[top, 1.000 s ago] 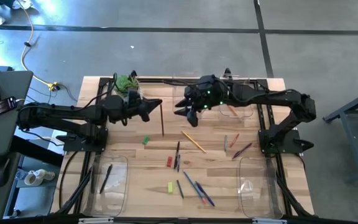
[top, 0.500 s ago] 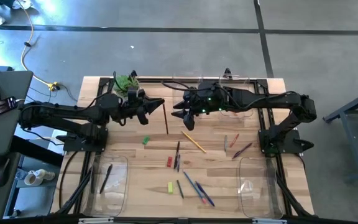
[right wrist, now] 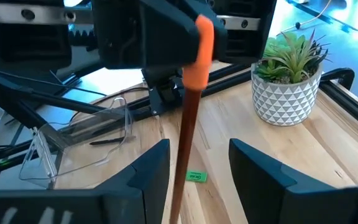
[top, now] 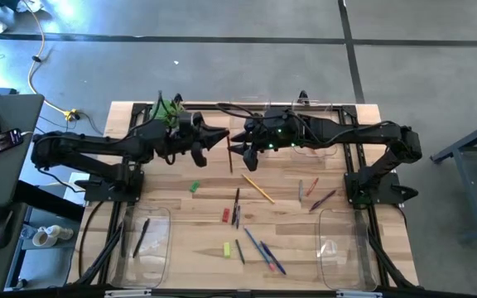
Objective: Sort crayons/erasers/pens/pencils in bins
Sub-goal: Put the brown pencil into the top right transparent bin
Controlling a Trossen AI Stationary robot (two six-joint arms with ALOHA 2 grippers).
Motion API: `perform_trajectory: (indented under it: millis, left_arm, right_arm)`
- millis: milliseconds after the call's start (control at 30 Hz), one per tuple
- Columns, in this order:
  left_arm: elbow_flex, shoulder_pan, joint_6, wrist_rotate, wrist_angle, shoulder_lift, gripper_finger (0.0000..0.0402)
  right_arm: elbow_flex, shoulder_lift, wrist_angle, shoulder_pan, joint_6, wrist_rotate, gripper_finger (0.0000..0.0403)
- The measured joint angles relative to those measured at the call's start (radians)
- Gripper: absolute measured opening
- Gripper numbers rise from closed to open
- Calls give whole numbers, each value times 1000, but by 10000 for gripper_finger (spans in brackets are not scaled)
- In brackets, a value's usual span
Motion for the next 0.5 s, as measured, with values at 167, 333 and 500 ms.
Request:
perform_trajectory:
  millis: [167,333,500]
  left_arm:
    - [18,0,4,1,0,28,5]
    - [28,0,15,2,-1,54,5]
    - [28,0,23,5,-1,63,5]
  right_arm:
    - [0,0,4,0,17,0,157]
    - [0,0,3,0,17,0,138]
    - [0,0,-14,0,16,0,71]
